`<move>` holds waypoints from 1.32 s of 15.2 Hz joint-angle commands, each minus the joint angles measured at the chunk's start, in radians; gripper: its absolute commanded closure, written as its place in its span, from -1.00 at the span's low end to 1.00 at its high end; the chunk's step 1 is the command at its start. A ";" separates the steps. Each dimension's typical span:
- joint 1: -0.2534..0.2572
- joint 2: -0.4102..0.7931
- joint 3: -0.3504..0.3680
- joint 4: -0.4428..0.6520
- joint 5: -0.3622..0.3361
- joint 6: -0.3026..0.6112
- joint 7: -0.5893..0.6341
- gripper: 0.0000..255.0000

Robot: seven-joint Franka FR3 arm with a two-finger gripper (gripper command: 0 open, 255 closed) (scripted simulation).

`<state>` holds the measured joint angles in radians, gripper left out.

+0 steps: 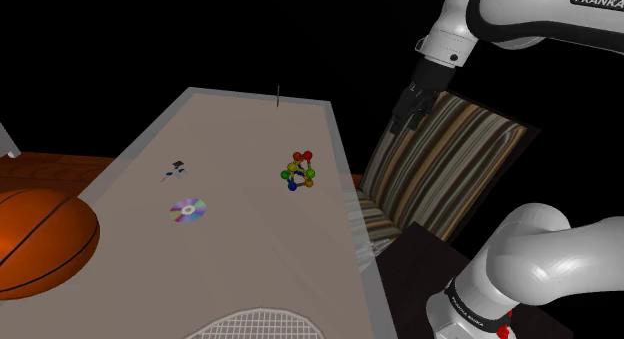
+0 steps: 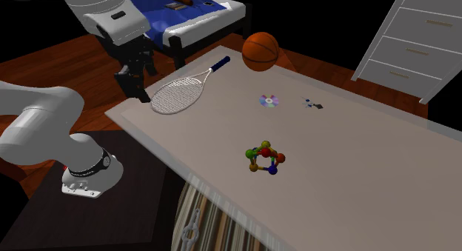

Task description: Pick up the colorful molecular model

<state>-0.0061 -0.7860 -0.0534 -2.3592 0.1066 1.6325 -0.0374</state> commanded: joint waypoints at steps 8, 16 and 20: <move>0.003 0.165 0.049 -0.071 -0.029 0.262 0.007 -1.00; -0.006 0.425 0.099 -0.062 -0.090 0.542 0.042 -1.00; -0.018 0.574 0.121 -0.021 -0.143 0.661 0.077 -1.00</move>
<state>-0.0216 -0.2611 0.0603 -2.3942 -0.0215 2.2554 0.0265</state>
